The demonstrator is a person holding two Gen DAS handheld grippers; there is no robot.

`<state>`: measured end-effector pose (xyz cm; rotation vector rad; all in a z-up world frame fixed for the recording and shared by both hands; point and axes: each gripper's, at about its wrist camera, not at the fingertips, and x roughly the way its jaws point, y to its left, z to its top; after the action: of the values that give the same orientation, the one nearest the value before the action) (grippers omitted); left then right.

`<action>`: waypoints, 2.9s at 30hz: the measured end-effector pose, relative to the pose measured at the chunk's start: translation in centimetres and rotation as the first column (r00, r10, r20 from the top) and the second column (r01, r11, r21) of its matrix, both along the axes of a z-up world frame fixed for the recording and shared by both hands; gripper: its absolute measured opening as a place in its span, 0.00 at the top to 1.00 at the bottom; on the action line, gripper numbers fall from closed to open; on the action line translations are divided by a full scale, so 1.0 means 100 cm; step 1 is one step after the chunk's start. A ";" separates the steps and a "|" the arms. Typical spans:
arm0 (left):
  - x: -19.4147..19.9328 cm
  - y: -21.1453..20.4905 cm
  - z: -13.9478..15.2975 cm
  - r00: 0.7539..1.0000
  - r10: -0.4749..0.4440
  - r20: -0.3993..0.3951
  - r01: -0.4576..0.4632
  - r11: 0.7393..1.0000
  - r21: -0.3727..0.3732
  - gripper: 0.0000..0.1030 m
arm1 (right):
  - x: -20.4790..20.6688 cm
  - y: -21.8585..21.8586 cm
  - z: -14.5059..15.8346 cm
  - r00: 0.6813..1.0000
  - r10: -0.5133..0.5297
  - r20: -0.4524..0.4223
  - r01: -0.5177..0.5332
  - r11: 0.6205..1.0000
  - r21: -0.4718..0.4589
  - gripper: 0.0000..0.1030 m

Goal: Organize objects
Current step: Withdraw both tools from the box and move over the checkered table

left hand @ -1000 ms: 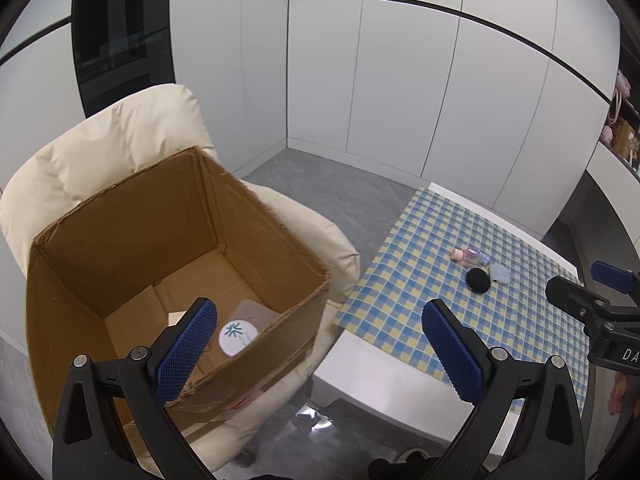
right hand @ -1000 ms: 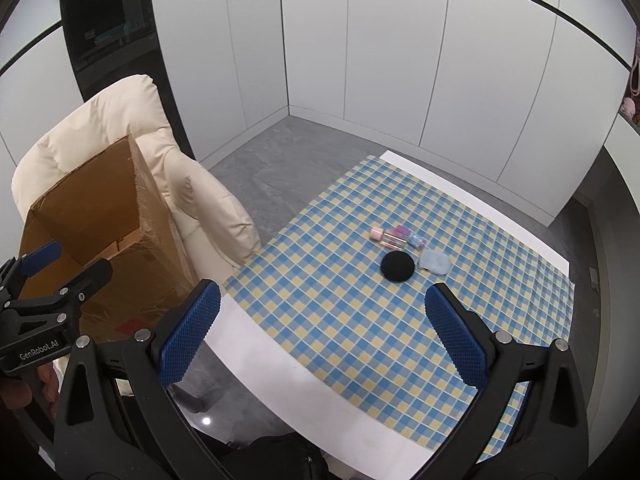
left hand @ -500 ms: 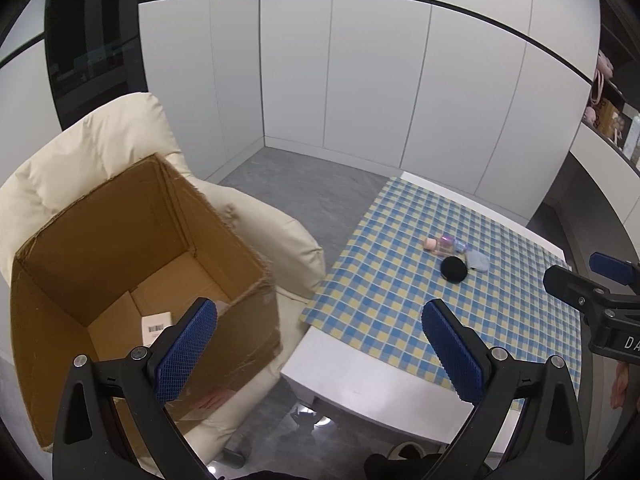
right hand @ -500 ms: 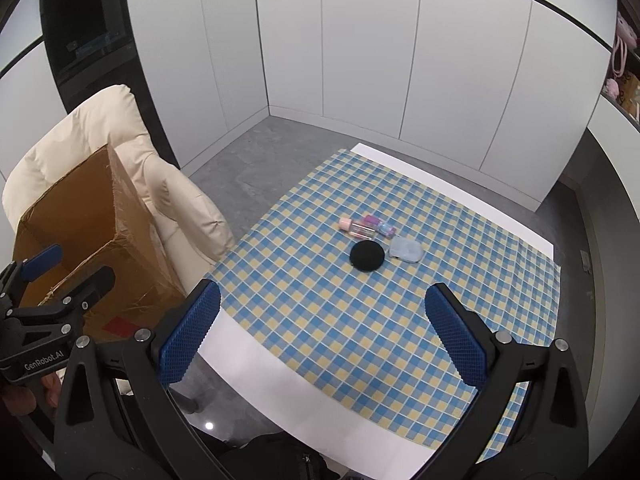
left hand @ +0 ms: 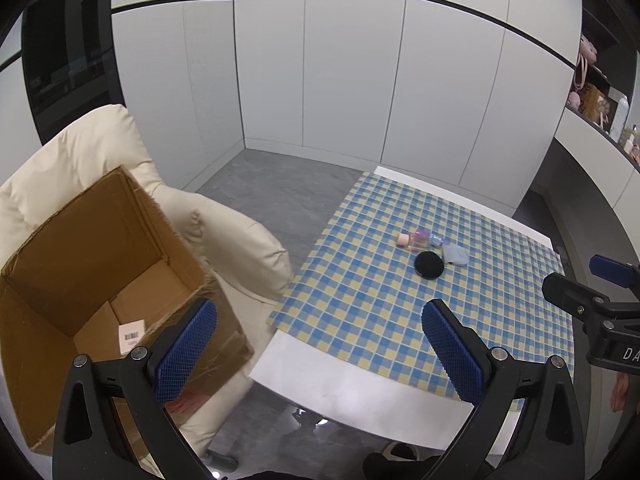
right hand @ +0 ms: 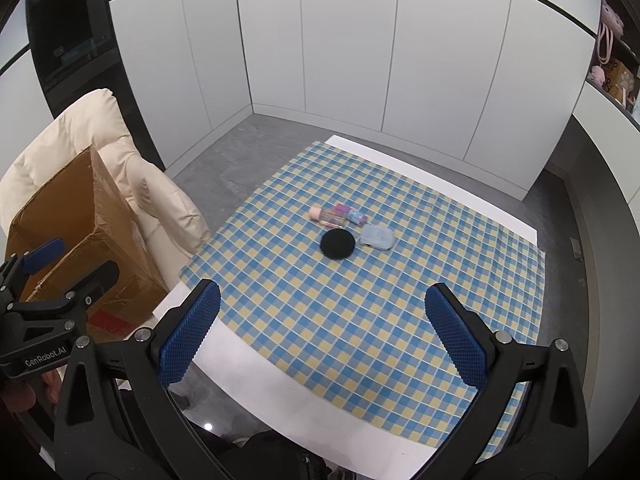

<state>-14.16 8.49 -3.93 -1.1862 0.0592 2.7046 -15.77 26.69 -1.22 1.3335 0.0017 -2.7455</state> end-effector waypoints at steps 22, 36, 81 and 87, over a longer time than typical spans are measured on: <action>0.002 0.056 -0.005 0.995 -0.097 0.019 0.097 0.995 -0.004 0.01 | 0.017 0.054 -0.004 0.995 -0.094 0.013 0.094 0.996 0.000 0.00; 0.005 0.085 -0.011 0.989 -0.143 0.044 0.144 0.990 -0.014 0.01 | 0.026 0.081 -0.012 0.991 -0.133 0.033 0.133 0.991 0.002 0.00; -0.069 0.162 -0.113 0.961 -0.199 0.191 0.214 0.975 -0.060 0.02 | -0.054 0.133 -0.128 0.964 -0.175 0.198 0.174 0.985 0.022 0.00; -0.103 0.171 -0.145 0.957 -0.182 0.227 0.201 0.978 -0.063 0.06 | -0.085 0.129 -0.165 0.962 -0.155 0.226 0.153 0.988 0.024 0.04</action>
<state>-24.47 25.63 -18.42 -1.4176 0.2482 2.4110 -24.30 39.55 -17.75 1.7107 -0.1136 -2.6965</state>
